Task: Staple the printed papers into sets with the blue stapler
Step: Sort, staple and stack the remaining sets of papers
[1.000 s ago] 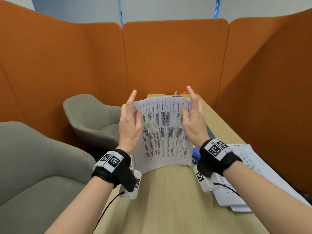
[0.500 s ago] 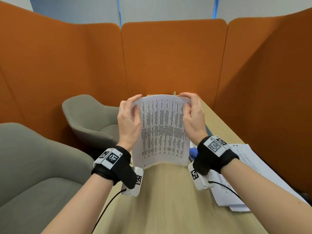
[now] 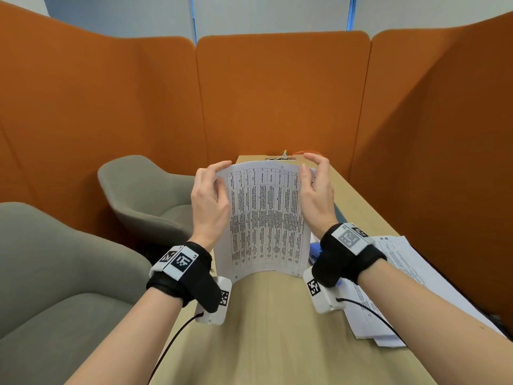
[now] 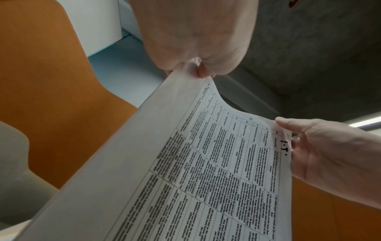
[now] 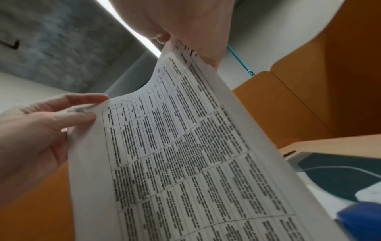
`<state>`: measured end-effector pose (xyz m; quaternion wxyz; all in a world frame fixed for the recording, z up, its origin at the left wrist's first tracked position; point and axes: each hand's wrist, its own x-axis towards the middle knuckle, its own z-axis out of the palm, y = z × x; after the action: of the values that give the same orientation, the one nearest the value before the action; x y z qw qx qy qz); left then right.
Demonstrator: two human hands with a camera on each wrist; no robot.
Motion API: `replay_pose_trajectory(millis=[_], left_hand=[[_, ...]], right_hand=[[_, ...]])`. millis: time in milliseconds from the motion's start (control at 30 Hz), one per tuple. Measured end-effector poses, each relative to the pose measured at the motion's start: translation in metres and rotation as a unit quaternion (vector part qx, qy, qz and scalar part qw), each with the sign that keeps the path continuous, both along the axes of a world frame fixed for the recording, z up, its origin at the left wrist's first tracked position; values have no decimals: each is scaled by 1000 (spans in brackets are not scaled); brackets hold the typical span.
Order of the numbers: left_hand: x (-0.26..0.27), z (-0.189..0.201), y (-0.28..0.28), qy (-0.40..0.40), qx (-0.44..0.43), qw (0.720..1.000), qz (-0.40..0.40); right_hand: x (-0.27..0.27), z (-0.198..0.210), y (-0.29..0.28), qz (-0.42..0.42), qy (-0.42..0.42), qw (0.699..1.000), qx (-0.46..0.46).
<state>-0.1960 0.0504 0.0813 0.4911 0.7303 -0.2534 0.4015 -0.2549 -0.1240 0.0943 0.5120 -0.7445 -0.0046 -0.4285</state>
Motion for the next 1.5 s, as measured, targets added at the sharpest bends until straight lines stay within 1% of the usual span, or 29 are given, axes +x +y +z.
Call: replay_pose_trajectory(millis=[167,267,500,633,733,900,1000,1100,1167,1267,1333,1400,1500], left_hand=[[6,-2,2,6,-15,1000,-12],[6,-1,5,11,-29,999,-24],[4,1,7,48,-45,997,-41],[5,0,5,45,-52,997,-42],[6,-2,5,41,-53,997,-42],[3,0,5,27,-50,998,-33],[4,-1,4,27,-50,998,-31],[3,2,3,35,-57,997,-28],[2,10,4,42,-62,997,-32],[5,25,7,96,-56,993,-50],[8,27,8,174,-27,983,-51],[9,14,7,265,20,963,-51],[11,-27,5,397,91,911,-72]], right_hand=[[2,4,1,4,-28,999,34],[2,5,0,11,-52,998,32],[3,2,0,0,-37,999,15],[2,3,2,-11,-56,998,16],[-4,1,6,15,-6,999,35],[-1,-21,2,58,80,990,104],[0,-33,6,58,129,984,107],[1,-35,7,44,139,984,101],[2,-28,3,39,135,985,97],[2,-13,-7,38,159,984,70],[5,-13,-15,45,208,976,45],[4,-24,-20,49,281,958,32],[3,-64,-25,31,392,919,33]])
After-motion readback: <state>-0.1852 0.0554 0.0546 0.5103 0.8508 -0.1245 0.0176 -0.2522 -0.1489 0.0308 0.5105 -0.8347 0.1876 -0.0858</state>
